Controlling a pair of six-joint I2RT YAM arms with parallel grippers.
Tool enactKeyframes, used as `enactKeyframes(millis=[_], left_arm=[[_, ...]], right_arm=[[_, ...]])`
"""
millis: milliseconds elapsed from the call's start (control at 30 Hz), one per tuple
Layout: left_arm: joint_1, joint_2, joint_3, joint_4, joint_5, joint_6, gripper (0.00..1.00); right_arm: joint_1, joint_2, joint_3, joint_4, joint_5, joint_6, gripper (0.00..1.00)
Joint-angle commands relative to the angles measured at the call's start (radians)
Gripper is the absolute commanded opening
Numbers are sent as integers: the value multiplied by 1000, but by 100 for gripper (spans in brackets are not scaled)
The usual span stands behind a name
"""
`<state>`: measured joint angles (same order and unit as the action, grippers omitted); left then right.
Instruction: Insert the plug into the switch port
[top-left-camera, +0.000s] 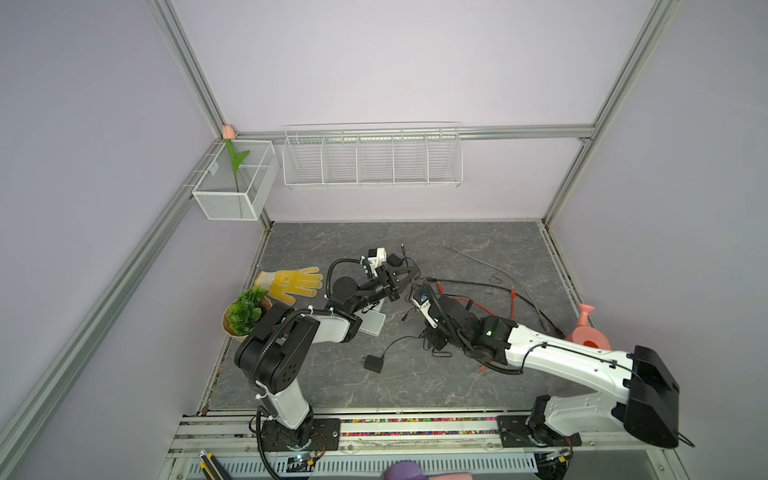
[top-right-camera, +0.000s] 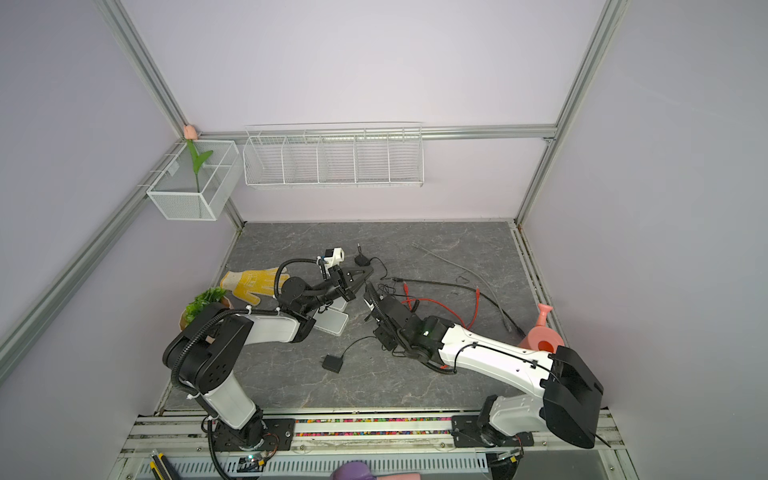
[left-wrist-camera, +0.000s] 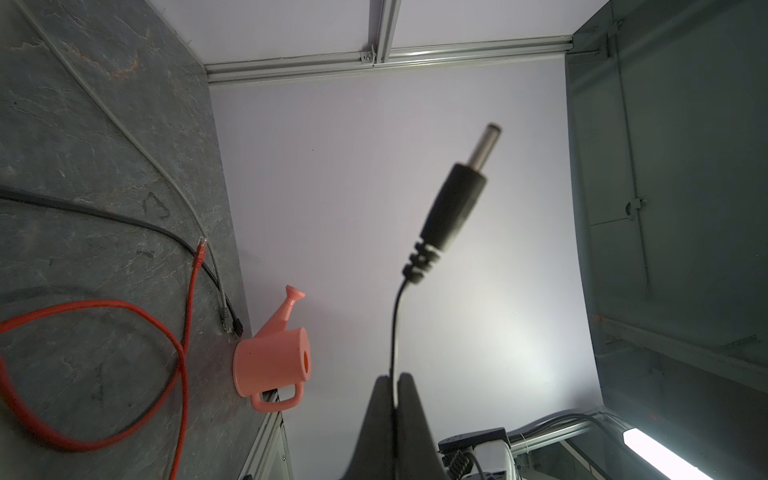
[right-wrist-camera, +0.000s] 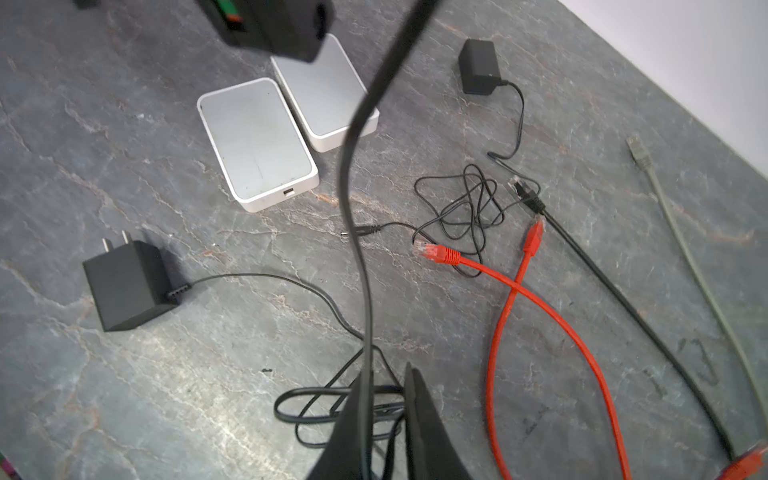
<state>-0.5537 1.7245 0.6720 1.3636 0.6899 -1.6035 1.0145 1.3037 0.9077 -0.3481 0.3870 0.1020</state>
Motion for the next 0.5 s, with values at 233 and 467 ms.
enactKeyframes(millis=[233, 467], left_arm=[[0, -181, -17, -390, 37, 415, 0], [-43, -327, -8, -724, -71, 704, 0]], right_arm=[[-182, -326, -36, 67, -267, 93, 70], [-336, -161, 153, 152, -599, 149, 66]])
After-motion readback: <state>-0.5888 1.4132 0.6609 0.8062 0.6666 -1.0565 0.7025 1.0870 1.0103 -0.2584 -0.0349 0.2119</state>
